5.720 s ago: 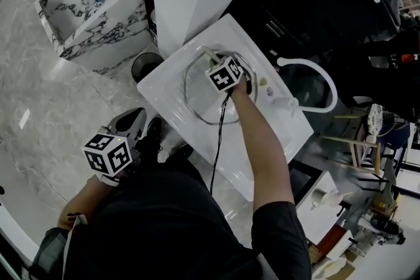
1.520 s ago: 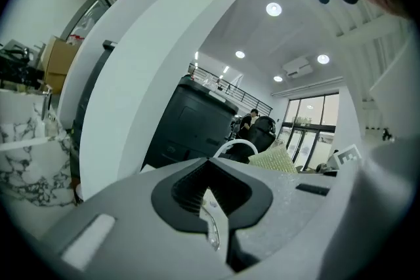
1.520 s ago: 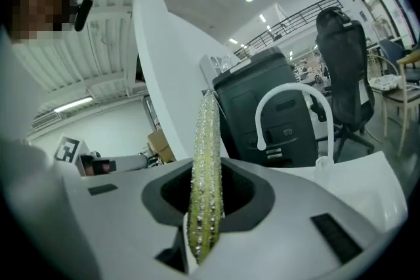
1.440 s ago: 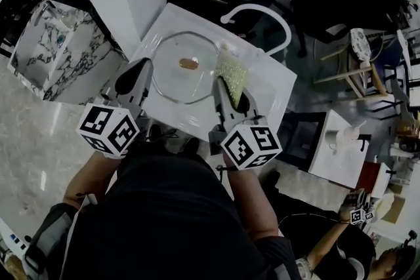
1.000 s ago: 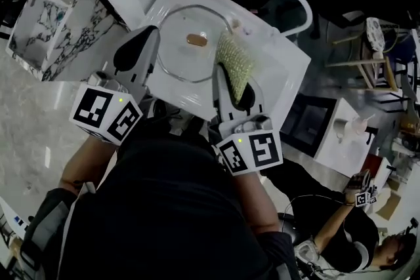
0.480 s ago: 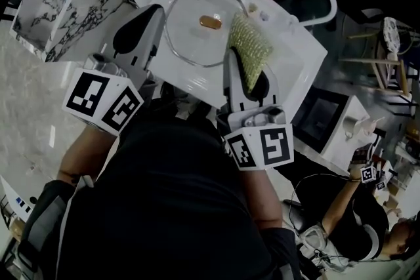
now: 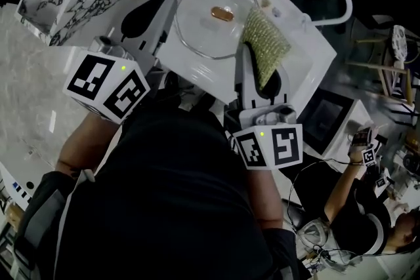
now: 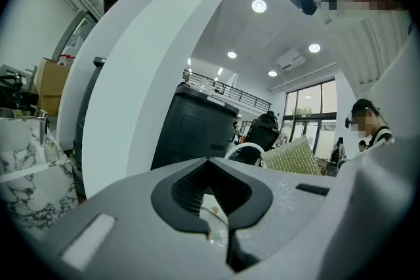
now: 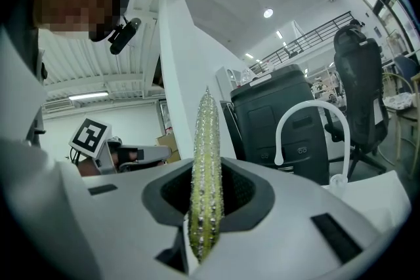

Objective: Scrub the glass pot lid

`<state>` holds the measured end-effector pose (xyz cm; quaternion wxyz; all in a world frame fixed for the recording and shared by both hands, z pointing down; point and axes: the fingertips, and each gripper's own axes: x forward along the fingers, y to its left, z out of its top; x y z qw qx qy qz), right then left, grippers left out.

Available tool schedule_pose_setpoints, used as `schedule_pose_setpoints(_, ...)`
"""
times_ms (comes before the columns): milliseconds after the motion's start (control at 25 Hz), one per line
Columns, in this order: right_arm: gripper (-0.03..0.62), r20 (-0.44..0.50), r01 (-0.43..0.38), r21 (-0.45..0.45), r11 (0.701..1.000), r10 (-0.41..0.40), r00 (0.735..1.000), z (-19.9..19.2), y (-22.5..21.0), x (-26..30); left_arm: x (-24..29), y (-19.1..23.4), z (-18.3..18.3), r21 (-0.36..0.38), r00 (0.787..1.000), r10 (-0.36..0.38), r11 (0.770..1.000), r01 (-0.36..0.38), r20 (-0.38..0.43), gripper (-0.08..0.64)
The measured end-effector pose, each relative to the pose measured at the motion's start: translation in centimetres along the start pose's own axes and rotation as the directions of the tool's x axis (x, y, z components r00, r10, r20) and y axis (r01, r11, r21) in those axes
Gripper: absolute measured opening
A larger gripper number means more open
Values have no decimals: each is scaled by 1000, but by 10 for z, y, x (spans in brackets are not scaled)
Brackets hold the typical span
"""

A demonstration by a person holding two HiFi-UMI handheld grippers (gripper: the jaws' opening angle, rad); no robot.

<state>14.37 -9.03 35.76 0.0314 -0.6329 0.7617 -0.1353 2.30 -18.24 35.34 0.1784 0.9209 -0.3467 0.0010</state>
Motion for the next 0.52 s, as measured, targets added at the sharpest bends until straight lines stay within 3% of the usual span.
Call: schedule_pose_setpoints(520,66,-9,-3,15,1000,3,1000,-4,4,3,-3,5,-3,-6,1000,9,1000,-9,-15,0)
